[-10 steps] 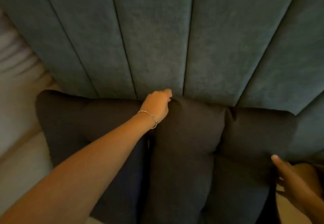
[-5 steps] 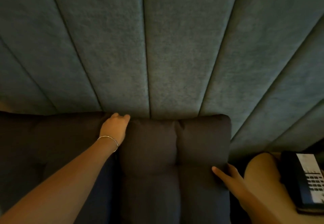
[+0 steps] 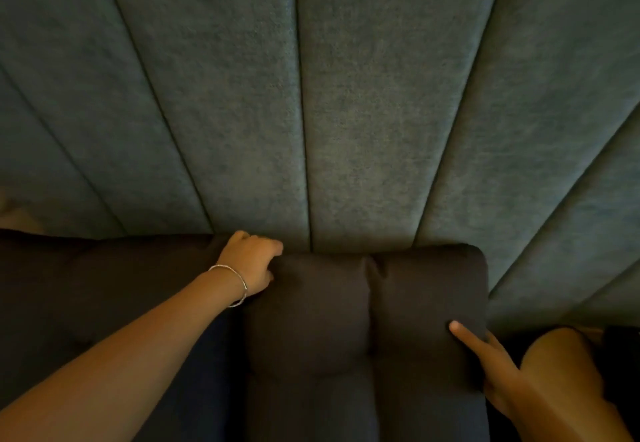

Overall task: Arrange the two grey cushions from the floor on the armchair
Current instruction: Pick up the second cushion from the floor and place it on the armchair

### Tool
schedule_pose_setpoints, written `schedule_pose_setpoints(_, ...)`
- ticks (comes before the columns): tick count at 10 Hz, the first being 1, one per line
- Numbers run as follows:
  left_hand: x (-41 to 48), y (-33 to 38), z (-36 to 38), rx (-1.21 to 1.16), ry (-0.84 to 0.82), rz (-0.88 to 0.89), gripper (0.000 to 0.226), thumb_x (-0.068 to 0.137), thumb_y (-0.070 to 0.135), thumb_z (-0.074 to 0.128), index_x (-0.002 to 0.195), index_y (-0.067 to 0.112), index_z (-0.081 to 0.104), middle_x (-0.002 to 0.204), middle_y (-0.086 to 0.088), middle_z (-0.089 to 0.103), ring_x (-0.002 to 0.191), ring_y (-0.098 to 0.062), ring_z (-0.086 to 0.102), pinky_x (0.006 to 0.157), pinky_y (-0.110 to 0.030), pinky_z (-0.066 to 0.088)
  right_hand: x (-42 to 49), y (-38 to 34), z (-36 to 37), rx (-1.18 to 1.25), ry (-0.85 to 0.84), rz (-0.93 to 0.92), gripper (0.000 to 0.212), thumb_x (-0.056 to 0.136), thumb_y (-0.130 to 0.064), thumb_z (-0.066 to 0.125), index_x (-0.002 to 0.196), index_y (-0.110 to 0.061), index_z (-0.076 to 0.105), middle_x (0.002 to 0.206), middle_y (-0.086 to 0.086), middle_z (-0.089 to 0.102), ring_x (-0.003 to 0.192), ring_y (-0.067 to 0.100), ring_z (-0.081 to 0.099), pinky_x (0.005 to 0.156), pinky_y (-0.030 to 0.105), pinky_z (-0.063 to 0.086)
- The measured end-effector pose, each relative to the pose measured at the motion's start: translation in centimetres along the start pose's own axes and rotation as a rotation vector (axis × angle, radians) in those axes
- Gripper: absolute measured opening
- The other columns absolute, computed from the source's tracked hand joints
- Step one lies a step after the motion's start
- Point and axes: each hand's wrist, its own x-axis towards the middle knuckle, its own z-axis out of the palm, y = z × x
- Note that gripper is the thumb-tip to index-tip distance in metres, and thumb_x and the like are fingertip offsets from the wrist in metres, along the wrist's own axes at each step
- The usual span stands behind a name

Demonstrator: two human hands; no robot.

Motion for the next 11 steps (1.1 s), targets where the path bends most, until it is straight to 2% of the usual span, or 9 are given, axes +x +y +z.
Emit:
schedule_pose_setpoints(1, -1.6, -0.3, -1.6, -0.109, 0.174, 0.05, 0.02, 0.08, 0.021, 0.063, 0.078, 0.023, 0.043, 0.083, 0.002, 0.056, 0.093, -0.026, 0.058, 0.082, -0.03, 0.03, -0.3, -0.5, -0.6, 0.064, 0.027, -0.035, 0.074, 0.053, -0.034, 0.076, 0.122, -0.021, 0.052, 0.11, 0.01, 0.065, 0.096, 0.031, 0.063, 0.076, 0.044, 0.049)
schedule_pose_setpoints(2, -2.5, -1.4, -2.8, -0.218, 0.386, 0.143, 0.035, 0.068, 0.011, 0.074, 0.068, 0.023, 0.041, 0.067, 0.007, 0.047, 0.07, -0.03, 0.059, 0.069, -0.03, 0.028, -1.4, -1.3, -2.4, 0.161, 0.009, -0.202, 0.045, 0.055, -0.032, 0.074, 0.1, -0.031, 0.065, 0.104, -0.002, 0.073, 0.087, 0.02, 0.071, 0.071, 0.038, 0.051)
schedule_pose_setpoints(3, -2.6, -1.3, -2.0, -0.271, 0.478, 0.105, 0.039, 0.064, 0.002, 0.075, 0.065, 0.022, 0.041, 0.064, 0.008, 0.043, 0.061, -0.028, 0.056, 0.069, -0.032, 0.031, -1.8, -0.6, -1.6, 0.161, 0.052, -0.277, 0.056, 0.058, -0.026, 0.072, 0.113, -0.029, 0.057, 0.106, -0.006, 0.069, 0.091, 0.016, 0.066, 0.066, 0.034, 0.057)
schedule_pose_setpoints(4, -2.8, -0.6, 0.7, -0.239, 0.422, 0.01, 0.026, 0.071, -0.001, 0.069, 0.068, 0.015, 0.048, 0.067, 0.002, 0.047, 0.07, -0.031, 0.057, 0.075, -0.037, 0.036, -1.9, 0.6, 0.3, 0.128, 0.068, -0.243, 0.069, 0.057, -0.027, 0.074, 0.12, -0.024, 0.047, 0.109, -0.003, 0.061, 0.096, 0.019, 0.06, 0.079, 0.04, 0.052)
schedule_pose_setpoints(6, -2.1, -1.4, 2.1, -0.239, 0.491, -0.008, 0.018, 0.075, -0.003, 0.064, 0.092, 0.005, 0.064, 0.085, -0.014, 0.066, 0.077, -0.038, 0.061, 0.081, -0.046, 0.042, -2.5, 0.7, 0.0, -0.006, 0.131, -0.232, 0.11, 0.031, -0.057, 0.085, 0.127, -0.022, 0.045, 0.116, 0.0, 0.058, 0.107, 0.026, 0.057, 0.095, 0.05, 0.045)
schedule_pose_setpoints(8, -3.3, -0.7, 2.5, -0.433, 0.521, -0.002, 0.036, 0.082, -0.005, 0.054, 0.116, 0.005, 0.062, 0.119, -0.015, 0.064, 0.113, -0.035, 0.057, 0.099, -0.048, 0.038, -4.5, 1.4, -1.0, -0.09, 0.142, -0.245, 0.063, 0.077, -0.03, 0.069, 0.133, -0.012, 0.046, 0.131, 0.009, 0.055, 0.117, 0.025, 0.053, 0.097, 0.044, 0.045)
schedule_pose_setpoints(9, -5.1, 0.4, 2.6, -0.444, 0.586, 0.063, 0.03, 0.086, 0.007, 0.052, 0.113, 0.006, 0.065, 0.121, -0.013, 0.064, 0.12, -0.032, 0.054, 0.099, -0.053, 0.041, -6.2, 1.1, -1.6, -0.105, 0.161, -0.261, 0.039, 0.088, -0.017, 0.057, 0.125, -0.01, 0.049, 0.111, 0.002, 0.061, 0.102, 0.017, 0.057, 0.076, 0.024, 0.044)
schedule_pose_setpoints(10, -8.7, 2.2, 4.1, -0.464, 0.623, 0.079, 0.024, 0.088, 0.02, 0.05, 0.102, 0.013, 0.068, 0.104, -0.005, 0.07, 0.101, -0.025, 0.063, 0.096, -0.05, 0.042, -8.9, 1.7, -2.0, -0.129, 0.14, -0.256, 0.024, 0.091, -0.017, 0.054, 0.115, -0.015, 0.051, 0.102, 0.002, 0.063, 0.097, 0.017, 0.06, 0.073, 0.024, 0.045)
schedule_pose_setpoints(11, -12.3, 3.2, 5.8, -0.749, 0.516, 0.034, 0.014, 0.089, 0.015, 0.055, 0.091, 0.015, 0.068, 0.074, 0.002, 0.069, 0.07, -0.011, 0.063, 0.08, -0.029, 0.049, -12.2, 1.9, -1.6, -0.147, 0.086, -0.22, 0.015, 0.092, -0.015, 0.051, 0.106, -0.014, 0.057, 0.09, 0.003, 0.066, 0.085, 0.016, 0.062, 0.072, 0.025, 0.047)
